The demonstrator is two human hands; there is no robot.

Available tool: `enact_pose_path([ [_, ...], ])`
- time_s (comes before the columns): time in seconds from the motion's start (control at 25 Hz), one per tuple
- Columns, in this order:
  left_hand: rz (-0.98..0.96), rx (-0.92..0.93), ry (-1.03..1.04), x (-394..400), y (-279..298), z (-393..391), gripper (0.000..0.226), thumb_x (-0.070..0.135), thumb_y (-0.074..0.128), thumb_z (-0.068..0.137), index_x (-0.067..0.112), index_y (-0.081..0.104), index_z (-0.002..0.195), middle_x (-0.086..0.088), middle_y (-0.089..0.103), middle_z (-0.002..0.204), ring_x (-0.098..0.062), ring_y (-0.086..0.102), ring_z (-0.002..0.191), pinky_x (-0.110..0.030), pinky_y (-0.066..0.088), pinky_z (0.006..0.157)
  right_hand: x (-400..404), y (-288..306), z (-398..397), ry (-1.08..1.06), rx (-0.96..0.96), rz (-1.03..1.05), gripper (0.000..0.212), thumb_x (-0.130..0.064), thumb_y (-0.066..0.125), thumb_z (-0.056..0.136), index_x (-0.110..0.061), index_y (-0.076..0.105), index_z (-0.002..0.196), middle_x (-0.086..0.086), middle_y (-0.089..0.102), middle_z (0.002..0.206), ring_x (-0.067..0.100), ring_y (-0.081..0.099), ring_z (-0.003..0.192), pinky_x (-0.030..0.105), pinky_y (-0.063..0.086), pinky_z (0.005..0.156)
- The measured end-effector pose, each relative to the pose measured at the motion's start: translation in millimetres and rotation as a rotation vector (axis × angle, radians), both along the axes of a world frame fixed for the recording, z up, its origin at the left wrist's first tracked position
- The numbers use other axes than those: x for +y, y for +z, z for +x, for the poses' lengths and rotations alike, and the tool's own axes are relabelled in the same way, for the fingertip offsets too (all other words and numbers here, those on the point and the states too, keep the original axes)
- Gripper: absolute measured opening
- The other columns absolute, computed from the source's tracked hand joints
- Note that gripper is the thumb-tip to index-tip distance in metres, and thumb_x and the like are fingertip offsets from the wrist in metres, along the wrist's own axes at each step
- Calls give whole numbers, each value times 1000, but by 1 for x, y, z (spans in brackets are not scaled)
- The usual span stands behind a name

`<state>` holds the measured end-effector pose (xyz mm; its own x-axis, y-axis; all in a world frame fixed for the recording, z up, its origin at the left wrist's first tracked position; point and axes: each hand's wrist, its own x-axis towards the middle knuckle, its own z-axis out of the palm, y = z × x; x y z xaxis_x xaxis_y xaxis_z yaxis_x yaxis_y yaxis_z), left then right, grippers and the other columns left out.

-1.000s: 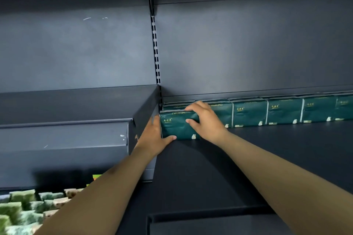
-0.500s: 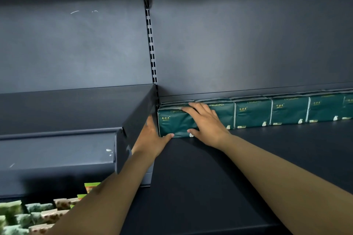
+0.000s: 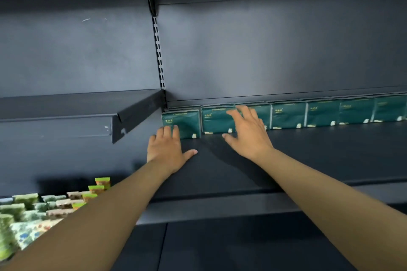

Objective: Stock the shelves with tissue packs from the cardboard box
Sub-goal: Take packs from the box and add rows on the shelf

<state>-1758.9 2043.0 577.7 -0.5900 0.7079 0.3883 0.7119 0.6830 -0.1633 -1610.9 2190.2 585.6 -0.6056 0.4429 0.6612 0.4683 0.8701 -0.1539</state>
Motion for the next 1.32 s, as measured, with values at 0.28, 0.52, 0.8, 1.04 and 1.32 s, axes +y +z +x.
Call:
enact_pose_path([
  [0.28,85,-10,-36,-17,-19,170,82,67,24,91,8,15,149,-12,27,148,-28,23,137,-39,27,108,-12,-22,189,31,-35,39,52,-27,62,85,-15,44,133,7,36,140,26,29,130,42,33,103],
  [0.52,1,4,-142,-25,-118,296,78,60,29,95,16,-2,151,-13,-4,158,-27,1,145,-38,11,115,-5,-101,319,77,-98,-4,48,-23,65,83,-12,50,128,9,42,136,28,35,127,45,36,101],
  [0.8,-356,-342,-259,-40,-291,398,73,59,26,96,22,-3,152,-12,-13,158,-28,-6,146,-40,8,116,-17,-269,435,59,-337,-283,50,-25,65,84,-12,50,129,10,44,134,28,37,127,45,39,100],
  [1.04,-531,-567,-267,-84,-406,474,60,47,26,101,25,3,152,-12,-5,158,-29,0,146,-42,12,115,-66,-377,519,127,-494,-552,50,-31,59,90,-18,44,135,3,38,141,20,28,133,33,28,109],
  [1.32,-556,-601,-218,-99,-467,482,57,43,31,101,32,4,151,-13,-1,158,-30,4,145,-43,16,114,-114,-444,530,284,-652,-648,52,-34,60,89,-24,43,137,-4,42,139,12,30,131,25,23,110],
])
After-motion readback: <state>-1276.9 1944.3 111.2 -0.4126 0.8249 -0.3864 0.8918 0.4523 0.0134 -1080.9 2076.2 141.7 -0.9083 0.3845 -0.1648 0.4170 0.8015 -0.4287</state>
